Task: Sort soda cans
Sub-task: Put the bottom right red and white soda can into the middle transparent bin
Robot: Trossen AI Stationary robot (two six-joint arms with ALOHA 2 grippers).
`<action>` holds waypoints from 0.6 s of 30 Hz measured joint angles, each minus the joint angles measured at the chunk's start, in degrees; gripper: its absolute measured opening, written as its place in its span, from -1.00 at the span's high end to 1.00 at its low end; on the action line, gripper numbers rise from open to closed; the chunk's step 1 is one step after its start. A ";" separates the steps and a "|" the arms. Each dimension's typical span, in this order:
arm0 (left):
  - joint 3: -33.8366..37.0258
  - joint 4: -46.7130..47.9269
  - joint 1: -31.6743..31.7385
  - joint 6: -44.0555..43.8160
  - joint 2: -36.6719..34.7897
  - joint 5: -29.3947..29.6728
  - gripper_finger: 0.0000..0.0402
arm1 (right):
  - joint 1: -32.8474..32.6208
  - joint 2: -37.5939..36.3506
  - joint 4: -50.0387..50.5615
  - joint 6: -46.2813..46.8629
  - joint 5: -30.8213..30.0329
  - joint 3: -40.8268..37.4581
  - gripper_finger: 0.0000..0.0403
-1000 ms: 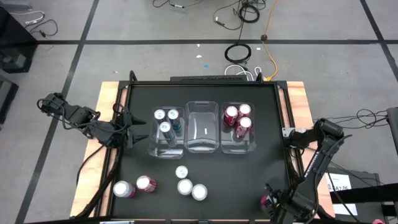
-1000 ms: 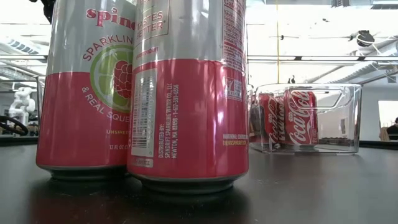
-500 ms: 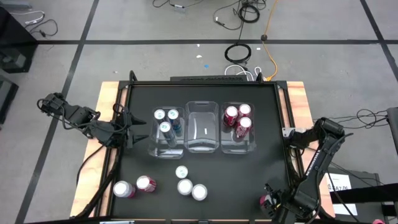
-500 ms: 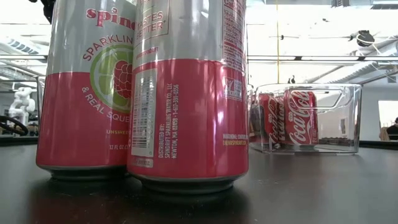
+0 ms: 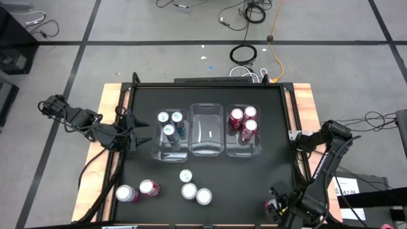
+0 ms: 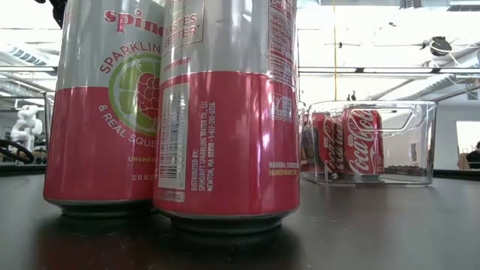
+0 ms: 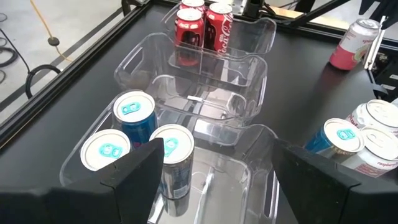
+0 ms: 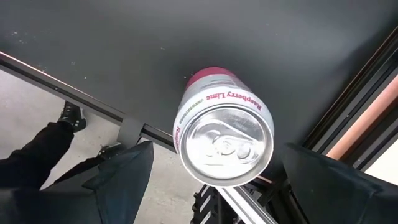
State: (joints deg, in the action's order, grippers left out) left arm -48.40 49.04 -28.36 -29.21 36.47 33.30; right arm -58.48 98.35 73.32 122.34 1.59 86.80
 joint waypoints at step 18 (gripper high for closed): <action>0.00 -0.04 0.00 -0.11 0.00 0.15 -0.51 | -0.13 0.31 -5.54 -0.02 1.74 -5.74 -0.73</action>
State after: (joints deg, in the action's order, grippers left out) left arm -48.40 48.99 -28.36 -29.32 36.47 33.45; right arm -58.61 98.65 67.78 122.32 3.33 81.07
